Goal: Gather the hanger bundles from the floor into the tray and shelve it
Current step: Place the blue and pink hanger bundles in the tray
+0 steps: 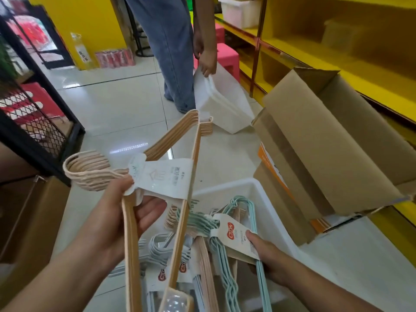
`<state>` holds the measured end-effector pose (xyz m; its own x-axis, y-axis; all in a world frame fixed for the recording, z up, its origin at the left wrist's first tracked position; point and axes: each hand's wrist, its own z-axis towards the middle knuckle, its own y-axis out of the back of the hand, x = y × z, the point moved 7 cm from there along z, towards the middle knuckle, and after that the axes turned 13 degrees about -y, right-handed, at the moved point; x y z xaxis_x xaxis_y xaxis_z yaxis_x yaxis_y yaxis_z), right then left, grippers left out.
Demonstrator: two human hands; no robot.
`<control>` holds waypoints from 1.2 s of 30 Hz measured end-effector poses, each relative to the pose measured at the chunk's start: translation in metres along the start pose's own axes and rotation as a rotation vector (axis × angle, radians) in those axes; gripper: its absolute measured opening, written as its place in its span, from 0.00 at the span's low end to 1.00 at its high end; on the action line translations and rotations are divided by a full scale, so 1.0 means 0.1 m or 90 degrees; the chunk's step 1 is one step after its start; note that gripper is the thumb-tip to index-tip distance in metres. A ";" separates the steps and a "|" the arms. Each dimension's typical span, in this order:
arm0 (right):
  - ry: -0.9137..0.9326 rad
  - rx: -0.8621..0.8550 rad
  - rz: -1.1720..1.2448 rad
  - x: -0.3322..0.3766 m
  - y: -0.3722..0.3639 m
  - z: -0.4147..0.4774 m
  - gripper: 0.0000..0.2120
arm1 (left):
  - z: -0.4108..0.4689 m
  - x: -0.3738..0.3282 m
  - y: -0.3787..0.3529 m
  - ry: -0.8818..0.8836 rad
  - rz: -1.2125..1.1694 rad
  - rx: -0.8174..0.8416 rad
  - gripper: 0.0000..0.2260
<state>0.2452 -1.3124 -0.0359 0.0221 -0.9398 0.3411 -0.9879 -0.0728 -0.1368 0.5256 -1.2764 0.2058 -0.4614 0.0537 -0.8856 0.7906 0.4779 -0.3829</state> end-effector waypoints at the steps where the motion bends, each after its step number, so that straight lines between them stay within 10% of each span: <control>1: -0.002 -0.003 -0.025 0.01 0.00 0.01 0.22 | -0.02 0.03 -0.04 0.001 0.001 0.000 0.18; 6: 0.016 -0.011 -0.125 0.06 0.05 -0.21 0.23 | -0.13 0.32 -0.20 0.052 0.006 -0.011 0.17; 12: 0.309 -0.193 -0.190 0.41 0.32 -1.22 0.12 | -0.35 0.73 -0.60 0.106 0.046 0.015 0.14; 17: 0.200 0.070 -0.049 0.32 0.12 -1.68 0.15 | -0.52 1.30 -1.01 0.161 0.049 0.010 0.12; 36: 0.159 0.024 -0.282 0.15 0.37 -1.05 0.11 | -0.62 1.92 -1.03 0.296 0.133 0.009 0.20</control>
<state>0.1924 -1.2944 0.0617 0.3955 -0.7079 0.5852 -0.8857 -0.4626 0.0390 0.3302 -1.2612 0.0913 -0.4207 0.5328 -0.7343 0.8888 0.4041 -0.2161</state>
